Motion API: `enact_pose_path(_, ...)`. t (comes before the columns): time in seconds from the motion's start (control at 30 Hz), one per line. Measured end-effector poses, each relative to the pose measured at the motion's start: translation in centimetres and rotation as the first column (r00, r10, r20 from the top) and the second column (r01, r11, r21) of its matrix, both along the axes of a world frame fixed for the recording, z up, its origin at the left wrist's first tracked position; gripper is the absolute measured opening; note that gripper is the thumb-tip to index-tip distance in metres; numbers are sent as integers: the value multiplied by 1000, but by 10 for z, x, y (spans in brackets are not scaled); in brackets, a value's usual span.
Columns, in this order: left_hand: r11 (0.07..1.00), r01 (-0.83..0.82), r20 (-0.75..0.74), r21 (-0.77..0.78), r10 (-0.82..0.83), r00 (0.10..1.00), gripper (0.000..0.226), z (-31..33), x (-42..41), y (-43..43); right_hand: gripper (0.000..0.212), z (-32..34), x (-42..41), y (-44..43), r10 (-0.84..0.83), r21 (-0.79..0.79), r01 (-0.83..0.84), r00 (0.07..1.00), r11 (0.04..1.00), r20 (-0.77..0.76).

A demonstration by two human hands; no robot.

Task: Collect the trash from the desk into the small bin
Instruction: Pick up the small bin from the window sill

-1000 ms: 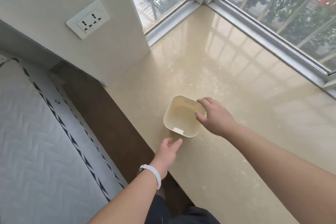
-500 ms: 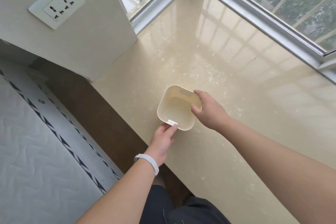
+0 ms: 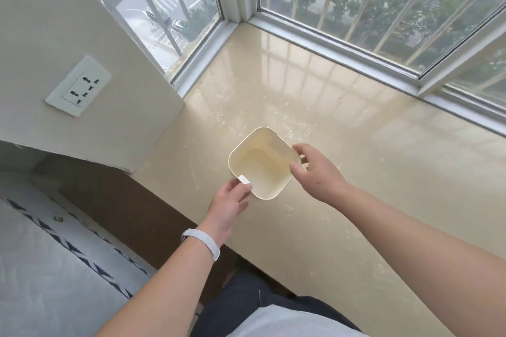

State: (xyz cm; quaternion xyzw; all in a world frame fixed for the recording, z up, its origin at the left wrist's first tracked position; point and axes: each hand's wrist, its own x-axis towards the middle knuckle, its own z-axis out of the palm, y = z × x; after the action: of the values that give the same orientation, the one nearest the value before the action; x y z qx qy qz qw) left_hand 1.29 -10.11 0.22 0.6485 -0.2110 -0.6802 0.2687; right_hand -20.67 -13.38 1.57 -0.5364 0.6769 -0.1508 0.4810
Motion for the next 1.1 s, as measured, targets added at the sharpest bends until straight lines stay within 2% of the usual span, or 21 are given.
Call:
enact_pose_path(0.2,977,190,18,-93,-189,982,7,42,10,-30,44,42,-8,15,-94,-74,91,994,993,-47)
enact_pose_path(0.43,921,351,-42,-170,-363,931,5,84,11,-62,52,93,-4,47,-152,-149,119,960,982,-237)
enact_pose_path(0.57,874,438,-59,-211,-458,887,16,102,10,-69,54,110,7,67,-191,-193,134,929,972,-316)
enact_pose_path(0.7,833,496,-117,-244,-533,838,6,115,11,-67,59,119,20,92,-250,-223,176,896,959,-368)
enact_pose_path(0.9,755,593,-131,-279,-642,756,15,132,3,-57,64,127,35,142,-437,-317,344,848,884,-300)
enact_pose_path(1.03,707,641,-129,-297,-695,707,5,138,-10,-39,65,134,33,170,-531,-336,443,813,831,-241)
enact_pose_path(1.1,678,671,-124,-301,-725,677,5,141,-20,-28,58,140,30,184,-583,-355,497,789,792,-197)
